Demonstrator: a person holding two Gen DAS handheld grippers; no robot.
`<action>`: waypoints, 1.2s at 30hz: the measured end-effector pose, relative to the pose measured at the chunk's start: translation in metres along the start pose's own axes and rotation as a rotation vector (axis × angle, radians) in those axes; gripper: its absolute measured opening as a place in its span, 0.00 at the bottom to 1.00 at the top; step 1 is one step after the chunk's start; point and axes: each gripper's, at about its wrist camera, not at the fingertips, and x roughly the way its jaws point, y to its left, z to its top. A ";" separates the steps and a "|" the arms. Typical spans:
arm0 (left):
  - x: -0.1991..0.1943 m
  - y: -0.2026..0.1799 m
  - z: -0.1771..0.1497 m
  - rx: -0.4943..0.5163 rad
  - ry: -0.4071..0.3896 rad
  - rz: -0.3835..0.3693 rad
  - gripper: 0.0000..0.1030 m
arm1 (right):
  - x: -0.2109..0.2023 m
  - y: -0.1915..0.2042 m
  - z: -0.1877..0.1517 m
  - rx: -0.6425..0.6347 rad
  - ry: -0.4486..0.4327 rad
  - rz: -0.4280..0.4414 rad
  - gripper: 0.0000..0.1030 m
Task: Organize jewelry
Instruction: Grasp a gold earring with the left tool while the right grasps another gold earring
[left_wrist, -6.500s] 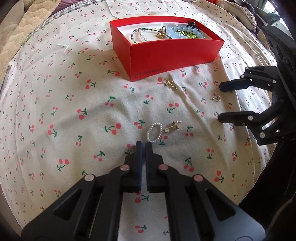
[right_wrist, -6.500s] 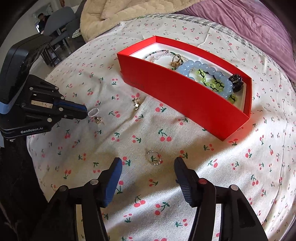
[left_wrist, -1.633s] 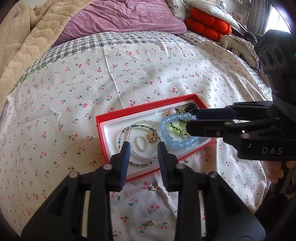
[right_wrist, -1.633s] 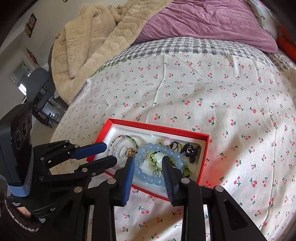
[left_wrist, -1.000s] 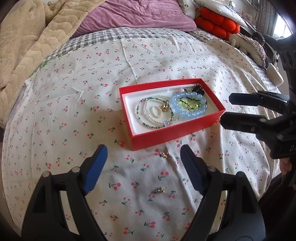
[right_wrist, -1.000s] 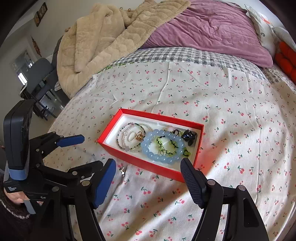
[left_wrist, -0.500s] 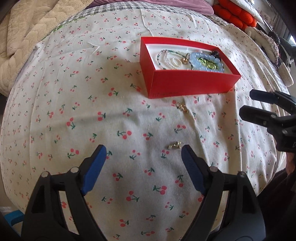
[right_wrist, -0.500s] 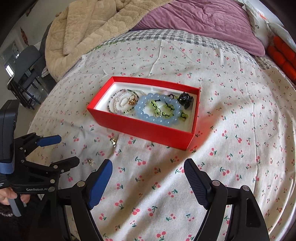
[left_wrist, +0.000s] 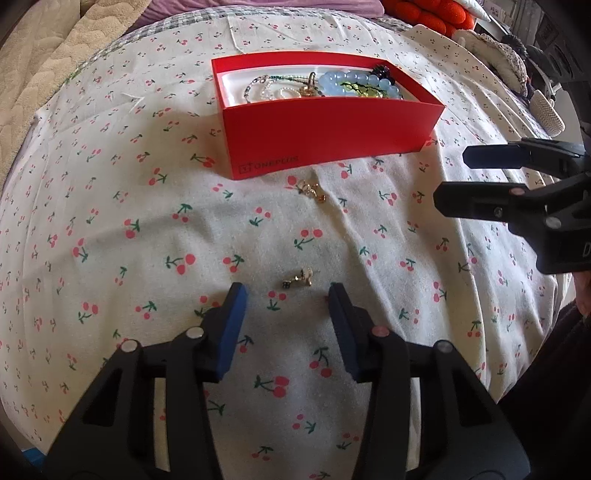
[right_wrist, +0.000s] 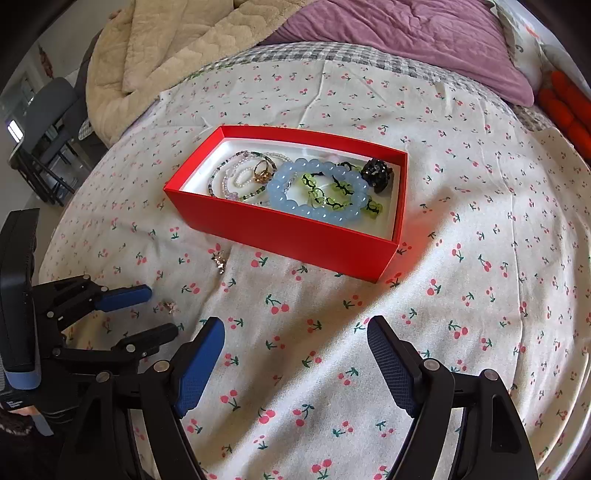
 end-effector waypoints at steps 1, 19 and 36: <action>0.001 0.000 0.001 0.002 -0.006 -0.001 0.42 | 0.001 0.000 0.000 -0.001 0.001 -0.001 0.79; -0.005 0.016 0.004 -0.020 -0.020 0.006 0.07 | 0.014 0.013 0.003 -0.064 -0.010 0.018 0.79; -0.010 0.048 0.004 -0.117 -0.012 0.036 0.07 | 0.047 0.068 0.015 -0.271 -0.060 0.092 0.28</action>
